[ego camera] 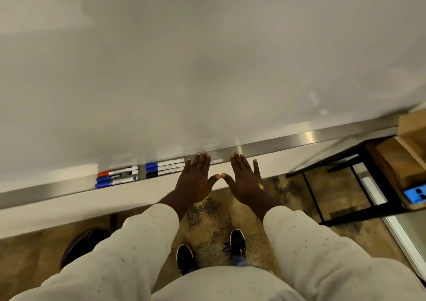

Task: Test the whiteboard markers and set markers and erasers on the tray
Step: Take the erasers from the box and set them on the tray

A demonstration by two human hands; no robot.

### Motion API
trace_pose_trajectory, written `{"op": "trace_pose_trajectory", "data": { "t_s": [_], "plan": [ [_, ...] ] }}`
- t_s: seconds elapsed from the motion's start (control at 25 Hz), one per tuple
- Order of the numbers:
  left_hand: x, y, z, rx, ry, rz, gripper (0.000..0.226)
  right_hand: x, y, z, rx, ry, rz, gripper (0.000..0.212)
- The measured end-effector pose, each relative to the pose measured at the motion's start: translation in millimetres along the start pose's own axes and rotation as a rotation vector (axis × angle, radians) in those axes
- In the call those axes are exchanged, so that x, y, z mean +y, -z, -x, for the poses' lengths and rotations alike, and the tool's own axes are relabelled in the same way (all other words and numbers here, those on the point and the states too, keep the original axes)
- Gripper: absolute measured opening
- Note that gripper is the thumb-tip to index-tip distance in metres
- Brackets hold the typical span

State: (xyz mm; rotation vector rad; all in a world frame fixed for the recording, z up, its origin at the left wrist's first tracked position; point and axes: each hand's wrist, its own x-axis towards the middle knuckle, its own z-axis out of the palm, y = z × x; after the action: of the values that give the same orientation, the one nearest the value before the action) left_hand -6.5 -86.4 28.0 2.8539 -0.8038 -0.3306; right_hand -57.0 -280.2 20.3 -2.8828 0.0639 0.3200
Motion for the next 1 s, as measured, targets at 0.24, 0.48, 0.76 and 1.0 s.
{"op": "trace_pose_trajectory", "data": {
  "t_s": [0.24, 0.48, 0.76, 1.0],
  "plan": [
    [18.7, 8.5, -12.6, -0.053, -0.147, -0.042, 0.086, 13.4, 5.4, 34.7, 0.074, -0.178, -0.012, 0.081],
    [69.4, 4.6, -37.4, -0.073, -0.253, -0.071, 0.087, 62.4, 9.6, 57.4, 0.147, -0.327, -0.068, 0.08],
    [178.8, -1.7, -86.0, -0.096, -0.289, -0.111, 0.083, 175.1, 40.1, 86.3, 0.271, -0.41, -0.15, 0.067],
    [294.0, -4.5, -124.0, -0.084, -0.384, -0.082, 0.078, 275.2, 73.2, 127.3, 0.369, -0.54, -0.183, 0.06]
  ]
}}
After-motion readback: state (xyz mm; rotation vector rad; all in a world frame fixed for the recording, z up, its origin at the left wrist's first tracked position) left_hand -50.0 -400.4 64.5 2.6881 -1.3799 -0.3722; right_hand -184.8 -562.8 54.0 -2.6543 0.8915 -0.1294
